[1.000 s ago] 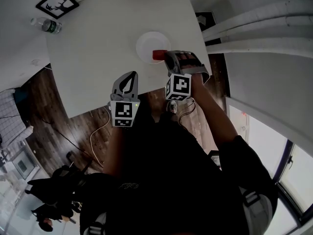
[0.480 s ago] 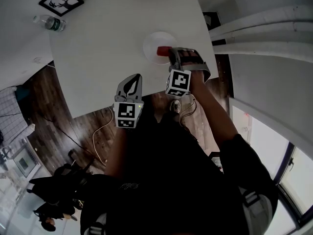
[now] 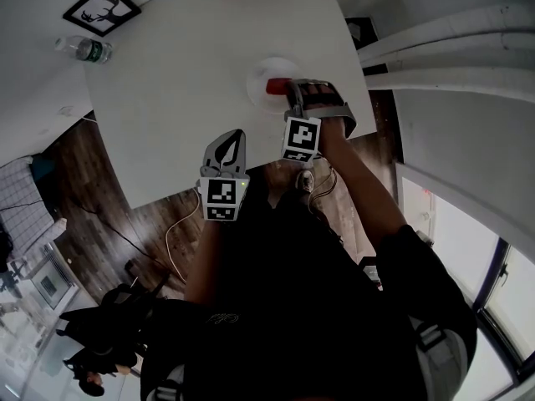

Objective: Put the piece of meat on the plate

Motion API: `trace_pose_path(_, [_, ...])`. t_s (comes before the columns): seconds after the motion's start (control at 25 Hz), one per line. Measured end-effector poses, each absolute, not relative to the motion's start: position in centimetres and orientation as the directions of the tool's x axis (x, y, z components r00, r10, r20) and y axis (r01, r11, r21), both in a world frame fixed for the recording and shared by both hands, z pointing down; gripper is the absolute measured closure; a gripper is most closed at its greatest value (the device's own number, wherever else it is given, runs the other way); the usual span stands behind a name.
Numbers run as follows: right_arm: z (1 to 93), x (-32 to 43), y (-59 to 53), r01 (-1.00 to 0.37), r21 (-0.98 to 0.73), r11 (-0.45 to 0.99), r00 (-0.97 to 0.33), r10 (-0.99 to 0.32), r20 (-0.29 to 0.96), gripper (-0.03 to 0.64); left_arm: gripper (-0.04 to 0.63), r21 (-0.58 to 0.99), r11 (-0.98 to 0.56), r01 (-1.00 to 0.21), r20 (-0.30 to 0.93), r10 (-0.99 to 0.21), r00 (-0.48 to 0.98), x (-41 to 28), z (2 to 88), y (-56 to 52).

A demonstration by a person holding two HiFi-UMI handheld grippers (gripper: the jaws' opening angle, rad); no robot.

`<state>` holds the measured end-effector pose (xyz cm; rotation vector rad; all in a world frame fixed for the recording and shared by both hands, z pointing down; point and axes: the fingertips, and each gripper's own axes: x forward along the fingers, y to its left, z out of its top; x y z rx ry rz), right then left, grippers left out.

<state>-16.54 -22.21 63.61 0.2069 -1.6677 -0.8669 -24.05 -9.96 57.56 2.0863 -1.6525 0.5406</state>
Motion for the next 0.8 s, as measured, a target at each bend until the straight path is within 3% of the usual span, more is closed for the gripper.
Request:
trace_pose_path(0.28, [63.6, -17.4, -23.0, 0.358, 0.655, 0.665, -0.273, -0.597, 0.755, 0.526, 0.594, 0.104, -0.235, -0.966, 0.538, -0.804, 0.253, -25.2, 56.8, -11.9])
trace_pose_path(0.8, [64.4, -17.8, -23.0, 0.315, 0.666, 0.676, -0.21, -0.635, 0.743, 0.525, 0.594, 0.122, -0.357, -0.926, 0.539, -0.759, 0.364, -26.8, 56.8, -15.0])
